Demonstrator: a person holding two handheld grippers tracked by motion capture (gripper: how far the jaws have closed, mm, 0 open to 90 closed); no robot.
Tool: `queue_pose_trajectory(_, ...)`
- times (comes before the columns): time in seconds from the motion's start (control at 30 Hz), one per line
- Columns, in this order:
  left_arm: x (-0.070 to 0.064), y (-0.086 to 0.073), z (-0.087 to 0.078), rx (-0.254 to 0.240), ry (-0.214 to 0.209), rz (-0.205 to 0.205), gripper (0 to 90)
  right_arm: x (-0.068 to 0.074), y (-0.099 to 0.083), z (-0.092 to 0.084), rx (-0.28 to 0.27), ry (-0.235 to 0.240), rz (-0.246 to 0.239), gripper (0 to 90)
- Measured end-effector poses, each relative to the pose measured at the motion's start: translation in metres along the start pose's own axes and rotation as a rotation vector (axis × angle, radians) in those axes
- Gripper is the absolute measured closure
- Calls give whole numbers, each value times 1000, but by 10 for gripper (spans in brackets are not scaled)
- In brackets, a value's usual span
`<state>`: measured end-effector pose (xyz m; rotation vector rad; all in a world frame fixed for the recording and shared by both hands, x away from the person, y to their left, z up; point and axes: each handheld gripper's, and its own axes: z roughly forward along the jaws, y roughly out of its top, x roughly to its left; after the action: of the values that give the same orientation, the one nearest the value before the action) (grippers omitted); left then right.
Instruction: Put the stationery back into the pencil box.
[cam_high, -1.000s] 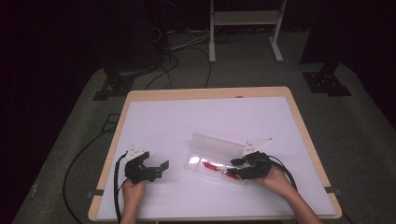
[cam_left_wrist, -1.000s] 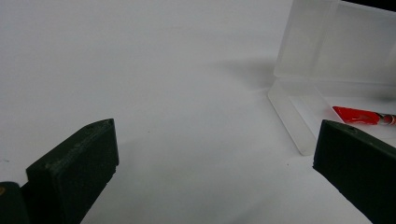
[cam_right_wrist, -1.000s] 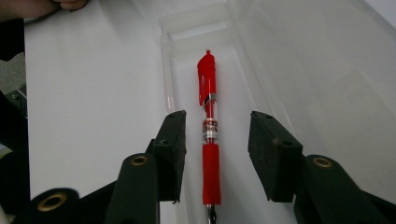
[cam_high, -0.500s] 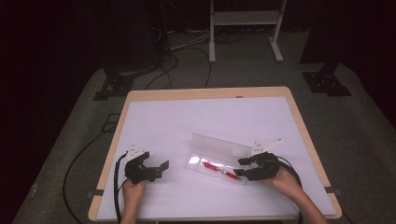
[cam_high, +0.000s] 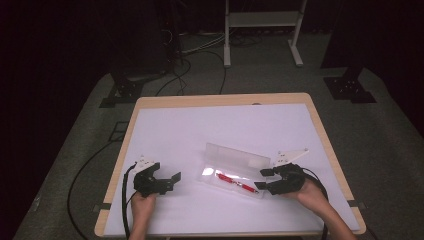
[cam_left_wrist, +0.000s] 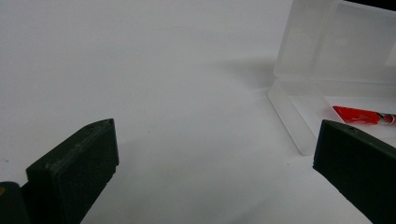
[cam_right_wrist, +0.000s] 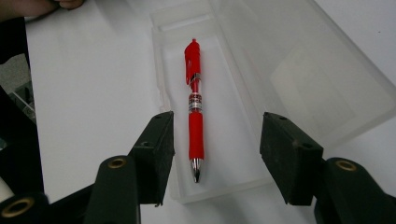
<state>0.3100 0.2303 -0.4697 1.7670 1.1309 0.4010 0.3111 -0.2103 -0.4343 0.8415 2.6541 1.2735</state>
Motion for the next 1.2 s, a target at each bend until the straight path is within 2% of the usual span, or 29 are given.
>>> queue_pose_trajectory(0.93,0,0,0,2,1,3,0,-9,-15,-22,-15,-33,23,400)
queue_pose_trajectory(1.2,0,0,0,2,1,3,0,-11,-22,-27,-15,-42,43,389)
